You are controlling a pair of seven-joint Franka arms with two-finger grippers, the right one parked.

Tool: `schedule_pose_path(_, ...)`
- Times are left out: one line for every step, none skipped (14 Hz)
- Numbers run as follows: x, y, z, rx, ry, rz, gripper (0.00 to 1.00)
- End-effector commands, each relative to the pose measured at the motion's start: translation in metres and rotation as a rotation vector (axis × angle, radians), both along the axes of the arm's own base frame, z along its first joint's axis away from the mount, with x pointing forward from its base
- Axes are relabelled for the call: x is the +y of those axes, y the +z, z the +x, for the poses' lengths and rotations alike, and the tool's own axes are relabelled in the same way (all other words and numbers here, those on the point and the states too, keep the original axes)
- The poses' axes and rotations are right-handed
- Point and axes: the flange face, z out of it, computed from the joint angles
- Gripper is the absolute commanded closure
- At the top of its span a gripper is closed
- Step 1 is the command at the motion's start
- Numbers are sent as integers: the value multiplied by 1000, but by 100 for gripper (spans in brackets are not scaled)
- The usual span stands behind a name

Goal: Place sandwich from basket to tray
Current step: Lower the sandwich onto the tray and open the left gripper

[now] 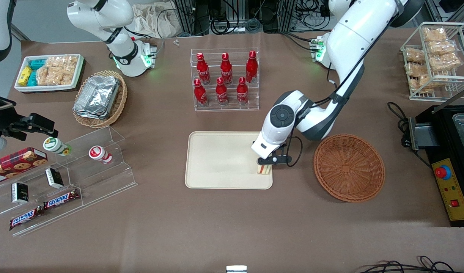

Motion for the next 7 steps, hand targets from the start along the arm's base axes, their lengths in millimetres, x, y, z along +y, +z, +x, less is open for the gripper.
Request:
schedule_pose_path(-8, 3, 5, -37, 2, 24, 0)
schedule_pose_path(-8, 3, 5, -40, 1, 26, 0)
schedule_pose_path(-10, 4, 4, -43, -5, 29, 0)
schedule_pose_path(-16, 10, 3, -54, -11, 23, 0)
schedule_pose_path(-20, 22, 11, -77, -6, 8, 0)
schedule_pose_path(-21, 39, 21, -101, 20, -11, 0)
schedule_pose_path(-16, 58, 32, -114, 69, -6, 0)
